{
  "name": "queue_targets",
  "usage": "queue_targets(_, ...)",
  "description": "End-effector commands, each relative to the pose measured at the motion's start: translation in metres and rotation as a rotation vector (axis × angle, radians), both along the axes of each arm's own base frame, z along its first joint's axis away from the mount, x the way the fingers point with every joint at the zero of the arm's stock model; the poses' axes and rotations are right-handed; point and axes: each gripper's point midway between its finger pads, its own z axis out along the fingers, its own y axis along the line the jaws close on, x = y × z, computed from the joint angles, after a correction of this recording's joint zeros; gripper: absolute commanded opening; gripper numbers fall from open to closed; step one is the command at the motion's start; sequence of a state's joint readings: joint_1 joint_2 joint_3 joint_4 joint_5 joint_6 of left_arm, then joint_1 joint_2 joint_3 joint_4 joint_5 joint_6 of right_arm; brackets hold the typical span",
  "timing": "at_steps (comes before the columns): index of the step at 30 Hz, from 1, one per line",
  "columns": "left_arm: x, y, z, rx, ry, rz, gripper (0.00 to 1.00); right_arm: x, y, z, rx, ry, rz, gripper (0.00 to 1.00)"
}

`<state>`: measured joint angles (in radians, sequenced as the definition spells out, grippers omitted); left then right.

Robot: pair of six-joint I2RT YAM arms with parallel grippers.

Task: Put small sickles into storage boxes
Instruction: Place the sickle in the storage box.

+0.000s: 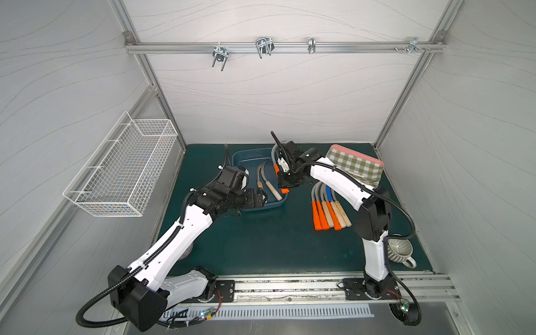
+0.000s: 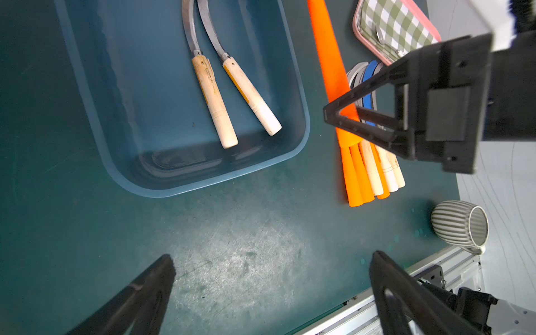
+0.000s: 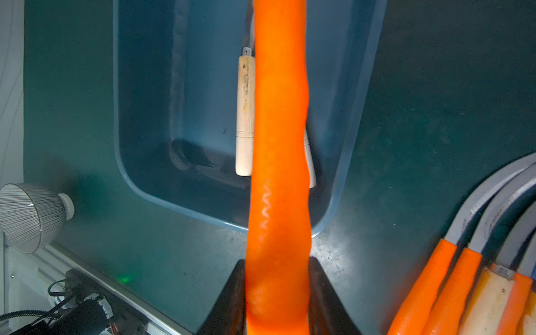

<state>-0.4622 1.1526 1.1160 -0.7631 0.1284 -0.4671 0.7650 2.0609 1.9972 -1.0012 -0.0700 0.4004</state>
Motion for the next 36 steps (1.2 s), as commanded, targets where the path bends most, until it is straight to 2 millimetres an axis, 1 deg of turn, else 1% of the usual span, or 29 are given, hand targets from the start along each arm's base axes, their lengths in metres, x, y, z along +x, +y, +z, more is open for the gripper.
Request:
queue_targets(1, -0.003, 0.006, 0.001, -0.016, -0.001, 0.015, 0.99, -0.001, 0.017, -0.005, 0.023, 0.020, 0.013, 0.17)
queue_targets(9, -0.009, 0.018, -0.010, -0.020, 0.021, 0.046, 0.99, 0.008, 0.041, -0.027, 0.045, 0.031, 0.024, 0.18)
queue_targets(18, -0.014, 0.022, -0.017, -0.031, 0.042, 0.052, 0.99, 0.015, 0.060, -0.063, 0.049, 0.061, 0.034, 0.19)
queue_targets(25, -0.017, 0.022, -0.020, -0.030, 0.057, 0.043, 0.99, 0.021, 0.066, -0.088, 0.032, 0.071, 0.046, 0.20)
queue_targets(30, -0.019, 0.023, -0.025, -0.034, 0.070, 0.045, 0.99, 0.024, 0.069, -0.106, 0.012, 0.089, 0.053, 0.23)
queue_targets(36, -0.020, 0.022, -0.025, -0.037, 0.075, 0.037, 0.99, 0.029, 0.068, -0.120, -0.007, 0.098, 0.050, 0.27)
